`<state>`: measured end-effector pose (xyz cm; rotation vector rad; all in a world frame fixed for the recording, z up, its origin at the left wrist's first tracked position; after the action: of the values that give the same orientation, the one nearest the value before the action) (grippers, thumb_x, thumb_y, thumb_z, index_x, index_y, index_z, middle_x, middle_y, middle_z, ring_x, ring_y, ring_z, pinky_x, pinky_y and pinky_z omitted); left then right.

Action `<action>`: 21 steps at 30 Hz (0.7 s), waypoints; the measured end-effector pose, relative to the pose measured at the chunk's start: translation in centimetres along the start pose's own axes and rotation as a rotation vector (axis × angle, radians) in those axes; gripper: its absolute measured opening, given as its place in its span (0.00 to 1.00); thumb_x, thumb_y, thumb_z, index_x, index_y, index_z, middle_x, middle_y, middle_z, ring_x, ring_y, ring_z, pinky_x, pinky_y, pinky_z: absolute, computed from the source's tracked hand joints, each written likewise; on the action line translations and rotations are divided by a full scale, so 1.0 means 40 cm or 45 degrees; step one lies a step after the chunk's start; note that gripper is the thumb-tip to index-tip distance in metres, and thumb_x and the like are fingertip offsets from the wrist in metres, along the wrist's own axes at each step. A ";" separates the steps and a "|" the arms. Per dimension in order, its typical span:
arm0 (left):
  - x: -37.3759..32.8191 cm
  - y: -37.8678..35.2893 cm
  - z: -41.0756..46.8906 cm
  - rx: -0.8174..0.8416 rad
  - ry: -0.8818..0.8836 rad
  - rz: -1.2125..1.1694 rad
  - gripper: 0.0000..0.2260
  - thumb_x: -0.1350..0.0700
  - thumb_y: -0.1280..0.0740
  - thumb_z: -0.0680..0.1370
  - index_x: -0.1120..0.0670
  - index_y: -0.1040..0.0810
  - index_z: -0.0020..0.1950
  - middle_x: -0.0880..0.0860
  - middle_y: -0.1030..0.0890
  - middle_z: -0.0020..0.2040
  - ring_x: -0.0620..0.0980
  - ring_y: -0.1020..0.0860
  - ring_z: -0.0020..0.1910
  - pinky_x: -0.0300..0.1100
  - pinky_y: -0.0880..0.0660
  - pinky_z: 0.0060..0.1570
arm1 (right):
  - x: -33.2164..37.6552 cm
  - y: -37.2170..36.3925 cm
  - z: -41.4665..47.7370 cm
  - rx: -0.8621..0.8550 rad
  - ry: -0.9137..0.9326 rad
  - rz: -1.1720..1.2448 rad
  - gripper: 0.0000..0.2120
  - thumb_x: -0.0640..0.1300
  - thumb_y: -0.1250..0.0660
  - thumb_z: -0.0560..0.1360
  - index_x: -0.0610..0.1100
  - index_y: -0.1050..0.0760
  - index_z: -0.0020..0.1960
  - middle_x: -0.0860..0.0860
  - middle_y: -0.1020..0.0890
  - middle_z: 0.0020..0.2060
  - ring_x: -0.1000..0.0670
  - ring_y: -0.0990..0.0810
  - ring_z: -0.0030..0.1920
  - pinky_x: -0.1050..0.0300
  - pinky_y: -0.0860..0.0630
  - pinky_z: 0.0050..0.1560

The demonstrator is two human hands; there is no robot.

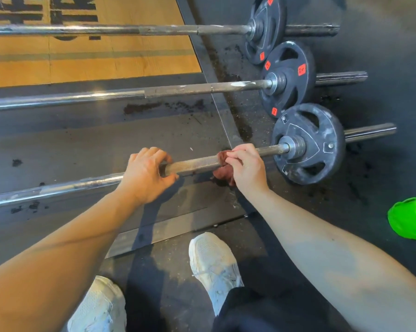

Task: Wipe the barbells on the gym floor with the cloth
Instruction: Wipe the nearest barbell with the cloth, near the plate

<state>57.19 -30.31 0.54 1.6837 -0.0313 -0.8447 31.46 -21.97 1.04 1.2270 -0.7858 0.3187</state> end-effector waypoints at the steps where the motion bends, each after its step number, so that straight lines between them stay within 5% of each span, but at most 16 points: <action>1: -0.020 -0.012 0.014 0.027 -0.018 -0.018 0.15 0.45 0.25 0.74 0.49 0.22 0.56 0.48 0.23 0.53 0.53 0.26 0.55 0.52 0.30 0.58 | -0.013 0.003 0.002 -0.024 -0.031 -0.029 0.02 0.35 0.29 0.77 0.37 0.17 0.48 0.50 0.23 0.48 0.64 0.24 0.48 0.77 0.33 0.53; 9: -0.052 -0.064 0.062 0.129 0.071 -0.113 0.15 0.43 0.25 0.73 0.46 0.28 0.50 0.46 0.24 0.47 0.51 0.25 0.48 0.50 0.23 0.48 | -0.135 0.163 0.033 -0.429 -0.467 -0.023 0.04 0.36 0.32 0.79 0.39 0.18 0.49 0.47 0.23 0.49 0.58 0.21 0.47 0.77 0.34 0.47; 14: -0.056 -0.079 0.061 0.042 0.100 -0.082 0.17 0.36 0.27 0.73 0.45 0.29 0.48 0.44 0.24 0.44 0.49 0.23 0.41 0.48 0.22 0.41 | -0.181 0.172 0.012 -0.441 -0.420 0.017 0.03 0.39 0.27 0.76 0.44 0.16 0.49 0.51 0.19 0.48 0.52 0.21 0.51 0.70 0.30 0.58; 21: -0.053 -0.075 0.062 -0.036 0.047 -0.092 0.16 0.36 0.29 0.75 0.46 0.28 0.46 0.43 0.23 0.42 0.49 0.23 0.39 0.47 0.23 0.39 | -0.183 0.160 0.010 -0.535 -0.437 0.136 0.04 0.39 0.28 0.77 0.44 0.17 0.50 0.51 0.20 0.50 0.54 0.21 0.53 0.69 0.29 0.60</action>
<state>53.06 -30.52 -1.06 1.6814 0.0670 -0.8635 22.27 -18.83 0.63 0.8518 -1.1521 0.0207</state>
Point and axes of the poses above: each hand's wrist, its own z-axis towards the middle knuckle, its own y-axis out of the back of the hand, x = y × z, the point moved 5 cm from there along z, towards the middle knuckle
